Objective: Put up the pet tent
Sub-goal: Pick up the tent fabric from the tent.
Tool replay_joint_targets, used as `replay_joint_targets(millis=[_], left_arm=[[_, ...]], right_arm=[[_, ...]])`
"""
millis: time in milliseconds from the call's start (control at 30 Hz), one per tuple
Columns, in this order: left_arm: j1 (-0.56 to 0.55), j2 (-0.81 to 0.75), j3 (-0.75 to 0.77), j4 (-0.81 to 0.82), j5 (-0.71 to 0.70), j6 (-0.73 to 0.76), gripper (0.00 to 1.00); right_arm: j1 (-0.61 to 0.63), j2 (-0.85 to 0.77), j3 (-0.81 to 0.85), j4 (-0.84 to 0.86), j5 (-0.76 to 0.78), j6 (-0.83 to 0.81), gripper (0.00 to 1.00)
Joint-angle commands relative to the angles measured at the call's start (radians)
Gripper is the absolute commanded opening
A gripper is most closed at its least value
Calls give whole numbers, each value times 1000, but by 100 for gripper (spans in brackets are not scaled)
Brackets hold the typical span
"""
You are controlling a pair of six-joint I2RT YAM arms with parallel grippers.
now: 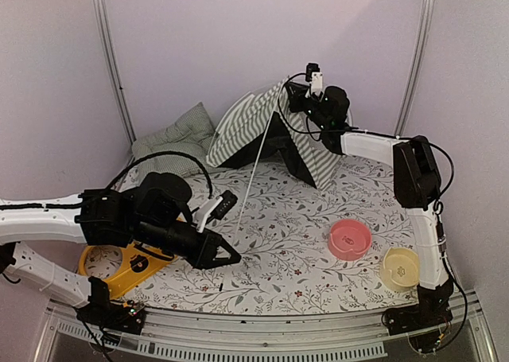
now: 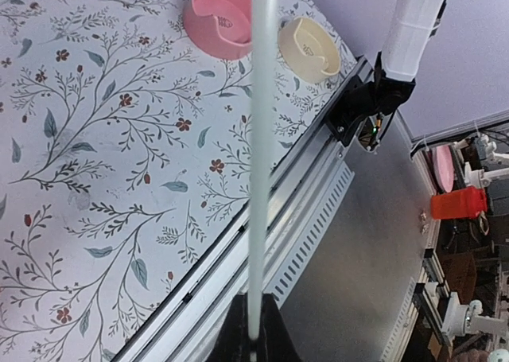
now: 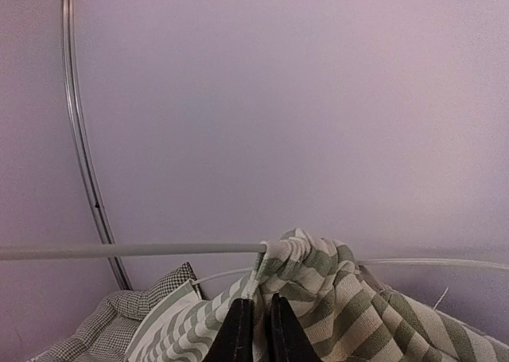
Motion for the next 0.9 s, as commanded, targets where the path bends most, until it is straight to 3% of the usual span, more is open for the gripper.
replay_joint_targets(millis=[0, 133, 333, 467, 867], left_arm=[[6, -12, -4, -37, -44, -49, 0], [5, -3, 12, -37, -41, -47, 0], [6, -4, 31, -44, -42, -36, 0], [6, -5, 36, -46, -37, -32, 0], [1, 8, 53, -40, -27, -18, 0]], right_arm=[[16, 16, 35, 57, -46, -1, 14], [14, 14, 22, 48, -48, 1, 26], [4, 17, 19, 29, -48, 2, 21], [-1, 17, 18, -1, 35, -2, 36], [-3, 174, 251, -104, 84, -96, 34]])
